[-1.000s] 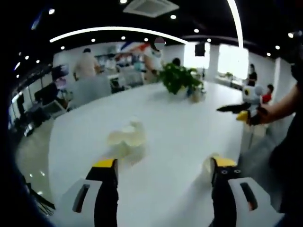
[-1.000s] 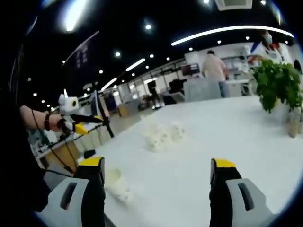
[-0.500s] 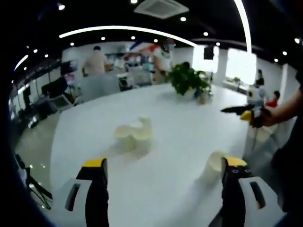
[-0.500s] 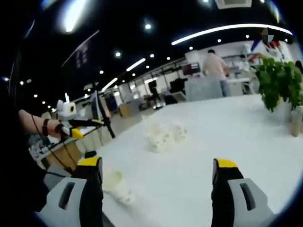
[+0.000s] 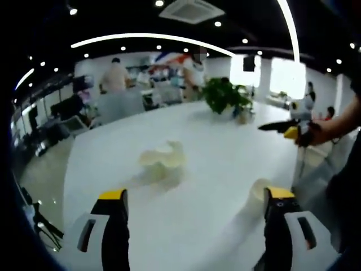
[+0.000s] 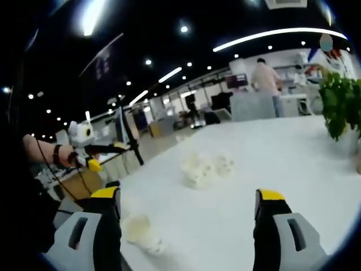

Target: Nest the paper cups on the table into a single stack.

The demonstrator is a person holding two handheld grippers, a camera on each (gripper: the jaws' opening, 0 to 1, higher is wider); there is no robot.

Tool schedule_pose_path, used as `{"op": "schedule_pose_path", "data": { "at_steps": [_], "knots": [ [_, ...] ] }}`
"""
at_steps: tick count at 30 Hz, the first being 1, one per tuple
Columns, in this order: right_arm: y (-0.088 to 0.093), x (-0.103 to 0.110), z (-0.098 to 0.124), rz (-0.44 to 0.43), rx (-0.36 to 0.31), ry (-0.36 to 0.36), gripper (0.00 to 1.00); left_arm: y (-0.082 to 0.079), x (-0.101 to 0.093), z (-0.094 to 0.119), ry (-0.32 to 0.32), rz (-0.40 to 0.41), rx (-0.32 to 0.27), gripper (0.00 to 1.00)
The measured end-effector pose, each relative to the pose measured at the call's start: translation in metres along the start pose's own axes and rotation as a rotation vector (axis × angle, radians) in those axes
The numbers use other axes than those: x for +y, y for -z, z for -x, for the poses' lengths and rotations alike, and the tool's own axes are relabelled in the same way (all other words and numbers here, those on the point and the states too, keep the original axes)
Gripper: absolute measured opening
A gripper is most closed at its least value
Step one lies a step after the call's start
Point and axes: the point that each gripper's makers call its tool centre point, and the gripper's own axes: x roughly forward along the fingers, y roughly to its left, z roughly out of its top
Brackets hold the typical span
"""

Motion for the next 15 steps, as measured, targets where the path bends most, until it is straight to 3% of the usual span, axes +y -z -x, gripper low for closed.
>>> {"op": "schedule_pose_path", "data": {
  "at_steps": [3, 8, 15],
  "knots": [
    [-0.008, -0.003, -0.013, 0.068, 0.019, 0.004, 0.98, 0.003, -0.003, -0.002, 0.003, -0.019, 0.01, 1.0],
    [-0.024, -0.007, -0.044, 0.101, 0.027, -0.026, 0.97, 0.004, -0.007, -0.003, 0.008, -0.03, 0.008, 1.0],
    [-0.029, -0.002, -0.091, 0.137, 0.059, -0.064, 0.94, 0.011, -0.011, -0.006, 0.023, -0.025, 0.023, 1.0]
  ]
}}
